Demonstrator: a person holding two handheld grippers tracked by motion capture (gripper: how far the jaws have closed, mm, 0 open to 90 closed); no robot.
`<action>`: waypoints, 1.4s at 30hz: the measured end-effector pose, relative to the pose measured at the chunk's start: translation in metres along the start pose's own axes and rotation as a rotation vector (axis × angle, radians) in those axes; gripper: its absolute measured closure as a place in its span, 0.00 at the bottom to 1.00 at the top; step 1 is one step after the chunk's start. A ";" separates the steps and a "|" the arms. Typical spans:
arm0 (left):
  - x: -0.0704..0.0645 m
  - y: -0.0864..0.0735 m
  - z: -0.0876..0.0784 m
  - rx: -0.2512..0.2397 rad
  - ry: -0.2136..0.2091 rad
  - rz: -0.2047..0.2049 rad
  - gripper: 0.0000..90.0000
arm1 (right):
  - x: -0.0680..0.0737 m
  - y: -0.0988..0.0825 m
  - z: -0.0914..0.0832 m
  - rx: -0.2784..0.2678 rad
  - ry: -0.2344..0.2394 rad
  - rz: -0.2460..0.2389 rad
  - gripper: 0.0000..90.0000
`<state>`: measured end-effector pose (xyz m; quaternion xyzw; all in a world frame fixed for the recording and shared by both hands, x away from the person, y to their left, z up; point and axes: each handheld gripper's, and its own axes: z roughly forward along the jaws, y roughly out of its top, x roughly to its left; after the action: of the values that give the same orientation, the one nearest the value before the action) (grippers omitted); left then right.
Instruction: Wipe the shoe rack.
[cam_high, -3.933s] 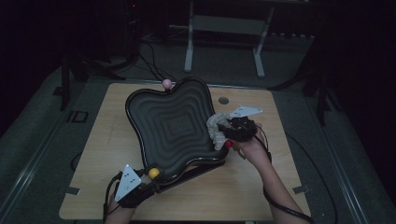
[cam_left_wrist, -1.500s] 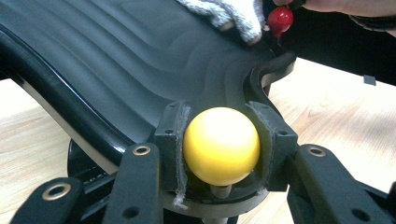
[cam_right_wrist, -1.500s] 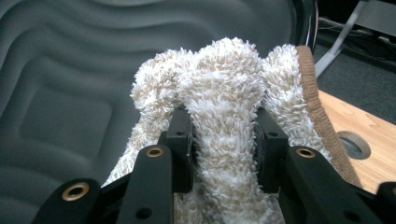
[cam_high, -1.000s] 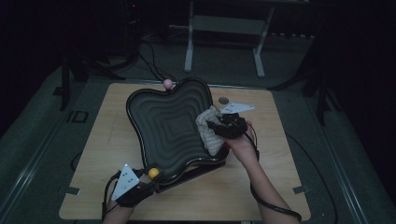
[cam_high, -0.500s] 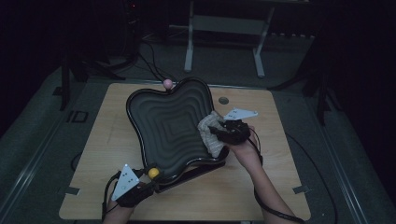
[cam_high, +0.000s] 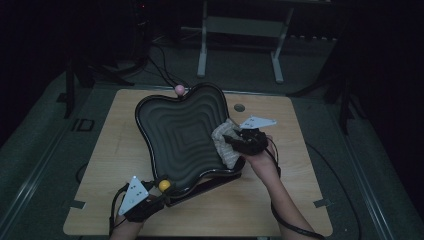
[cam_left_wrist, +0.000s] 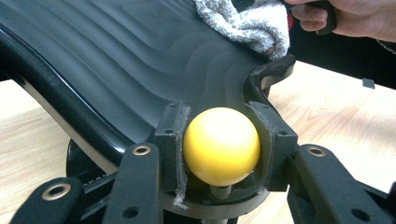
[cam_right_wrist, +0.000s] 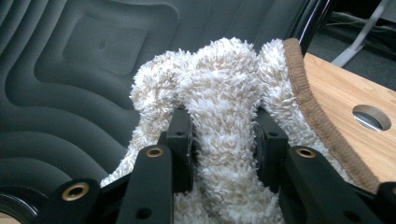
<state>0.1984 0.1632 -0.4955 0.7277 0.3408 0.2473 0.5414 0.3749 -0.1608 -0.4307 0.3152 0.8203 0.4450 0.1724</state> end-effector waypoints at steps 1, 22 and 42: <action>0.000 0.000 0.000 0.000 0.001 -0.001 0.66 | 0.000 0.000 0.000 0.000 0.002 0.006 0.73; 0.001 0.000 0.000 0.004 -0.007 0.008 0.66 | -0.007 0.079 0.006 -0.078 0.006 0.056 0.74; 0.001 0.000 0.000 0.004 -0.006 0.007 0.66 | 0.000 0.130 0.071 -0.034 -0.109 0.067 0.74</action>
<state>0.1991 0.1635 -0.4954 0.7306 0.3371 0.2463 0.5403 0.4621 -0.0639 -0.3601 0.3632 0.7909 0.4468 0.2071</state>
